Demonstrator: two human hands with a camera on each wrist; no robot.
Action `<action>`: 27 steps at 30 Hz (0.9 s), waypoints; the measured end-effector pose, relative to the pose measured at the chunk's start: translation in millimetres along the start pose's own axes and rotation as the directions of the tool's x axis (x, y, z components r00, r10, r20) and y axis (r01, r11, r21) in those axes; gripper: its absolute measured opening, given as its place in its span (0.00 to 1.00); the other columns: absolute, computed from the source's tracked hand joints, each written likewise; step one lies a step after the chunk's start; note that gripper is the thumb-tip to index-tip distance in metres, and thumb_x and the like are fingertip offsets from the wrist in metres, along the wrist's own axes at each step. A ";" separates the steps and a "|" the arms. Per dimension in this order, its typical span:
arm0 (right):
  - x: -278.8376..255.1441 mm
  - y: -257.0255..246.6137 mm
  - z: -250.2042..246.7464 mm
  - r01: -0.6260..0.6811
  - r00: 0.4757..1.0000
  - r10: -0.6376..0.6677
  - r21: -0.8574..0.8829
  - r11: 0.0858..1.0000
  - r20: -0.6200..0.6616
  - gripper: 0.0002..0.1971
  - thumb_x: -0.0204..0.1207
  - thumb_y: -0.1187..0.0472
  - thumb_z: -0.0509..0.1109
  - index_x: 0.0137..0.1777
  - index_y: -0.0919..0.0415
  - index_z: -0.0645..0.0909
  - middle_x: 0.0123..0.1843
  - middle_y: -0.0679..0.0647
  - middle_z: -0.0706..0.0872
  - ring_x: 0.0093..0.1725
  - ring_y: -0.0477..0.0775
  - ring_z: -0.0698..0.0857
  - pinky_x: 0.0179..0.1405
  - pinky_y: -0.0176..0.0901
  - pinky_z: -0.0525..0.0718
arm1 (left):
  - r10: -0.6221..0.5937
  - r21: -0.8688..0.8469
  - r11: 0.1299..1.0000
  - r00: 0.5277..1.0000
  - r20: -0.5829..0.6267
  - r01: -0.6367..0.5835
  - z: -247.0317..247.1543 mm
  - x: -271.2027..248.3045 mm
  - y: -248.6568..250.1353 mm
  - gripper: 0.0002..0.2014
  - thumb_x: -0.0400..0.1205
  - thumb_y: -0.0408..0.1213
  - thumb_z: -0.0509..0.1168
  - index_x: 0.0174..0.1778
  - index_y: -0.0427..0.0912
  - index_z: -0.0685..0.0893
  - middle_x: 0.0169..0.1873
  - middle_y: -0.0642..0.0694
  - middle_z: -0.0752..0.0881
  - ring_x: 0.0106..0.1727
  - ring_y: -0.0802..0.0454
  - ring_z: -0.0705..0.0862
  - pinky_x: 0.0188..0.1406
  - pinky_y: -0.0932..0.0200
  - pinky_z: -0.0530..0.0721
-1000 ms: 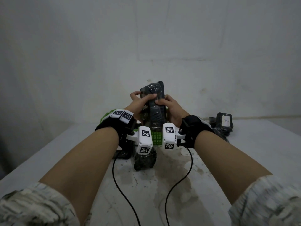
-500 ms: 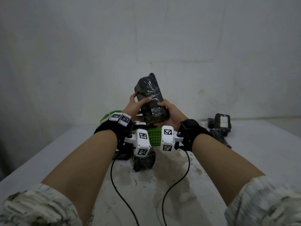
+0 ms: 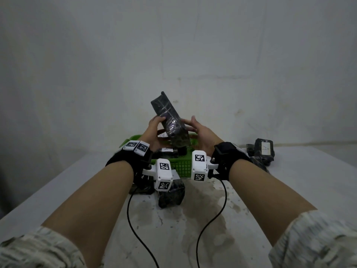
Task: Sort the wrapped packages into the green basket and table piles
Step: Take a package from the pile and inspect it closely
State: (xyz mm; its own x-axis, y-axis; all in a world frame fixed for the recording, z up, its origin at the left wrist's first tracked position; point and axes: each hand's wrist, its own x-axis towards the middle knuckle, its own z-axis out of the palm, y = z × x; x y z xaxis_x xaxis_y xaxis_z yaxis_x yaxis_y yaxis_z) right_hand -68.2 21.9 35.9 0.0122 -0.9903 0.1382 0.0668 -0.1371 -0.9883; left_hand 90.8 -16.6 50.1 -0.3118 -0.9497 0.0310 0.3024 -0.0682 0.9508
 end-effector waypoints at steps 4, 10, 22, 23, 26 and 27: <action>2.1 -0.4 -4.1 -0.083 0.996 0.082 0.035 0.996 0.022 0.22 0.83 0.51 0.63 0.71 0.63 0.75 0.52 0.55 0.86 0.49 0.52 0.86 0.48 0.44 0.87 | -0.046 -0.094 0.994 0.995 0.093 0.055 -2.2 -2.6 -2.8 0.25 0.82 0.50 0.55 0.69 0.38 0.75 0.64 0.34 0.80 0.59 0.36 0.82 0.48 0.41 0.87; 1.5 3.5 -4.4 -0.052 0.996 0.068 0.239 0.970 -0.056 0.28 0.72 0.63 0.76 0.71 0.65 0.72 0.58 0.64 0.86 0.49 0.62 0.89 0.40 0.52 0.89 | 0.161 0.256 0.954 0.987 0.004 -0.157 -1.9 0.5 -0.2 0.24 0.85 0.26 0.54 0.71 0.57 0.63 0.50 0.35 0.83 0.47 0.42 0.83 0.41 0.45 0.86; 4.1 -1.3 -0.8 0.180 0.958 -0.147 0.116 0.977 -0.246 0.23 0.76 0.63 0.73 0.65 0.51 0.67 0.55 0.64 0.83 0.52 0.64 0.86 0.59 0.68 0.83 | 0.177 0.304 0.943 0.978 -0.114 -0.135 1.7 3.8 2.8 0.25 0.85 0.29 0.55 0.78 0.48 0.60 0.52 0.41 0.82 0.50 0.47 0.81 0.48 0.42 0.85; 4.9 0.5 0.2 0.185 0.951 -0.165 0.053 0.981 -0.261 0.29 0.74 0.63 0.75 0.70 0.51 0.64 0.55 0.63 0.81 0.54 0.64 0.85 0.58 0.65 0.84 | 0.169 0.290 0.948 0.980 -0.108 -0.131 3.9 3.6 3.2 0.25 0.86 0.35 0.56 0.79 0.50 0.58 0.58 0.39 0.81 0.53 0.46 0.80 0.54 0.39 0.84; 2.2 -0.2 11.8 0.152 0.965 -0.161 -0.058 0.987 -0.207 0.46 0.63 0.57 0.82 0.79 0.48 0.59 0.60 0.59 0.77 0.60 0.61 0.83 0.61 0.60 0.84 | 0.103 0.269 0.958 0.995 -0.006 -0.098 14.3 -1.4 4.6 0.29 0.83 0.51 0.60 0.79 0.50 0.59 0.64 0.45 0.78 0.60 0.44 0.79 0.56 0.40 0.84; 2.0 -0.3 15.1 0.138 0.972 -0.154 -0.099 0.985 -0.175 0.49 0.57 0.52 0.84 0.77 0.46 0.63 0.65 0.58 0.76 0.62 0.61 0.83 0.62 0.59 0.84 | 0.095 0.261 0.960 0.995 0.037 -0.102 17.2 -2.1 4.8 0.27 0.82 0.51 0.62 0.76 0.48 0.63 0.61 0.47 0.81 0.58 0.46 0.81 0.48 0.47 0.87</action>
State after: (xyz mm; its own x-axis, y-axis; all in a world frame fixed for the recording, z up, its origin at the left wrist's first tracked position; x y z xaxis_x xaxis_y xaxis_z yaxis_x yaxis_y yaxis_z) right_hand -53.2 20.2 37.5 -0.1728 -0.9456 0.2755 -0.0314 -0.2743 -0.9611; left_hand 77.4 -9.6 59.9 -0.3145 -0.9400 0.1327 0.0864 0.1108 0.9901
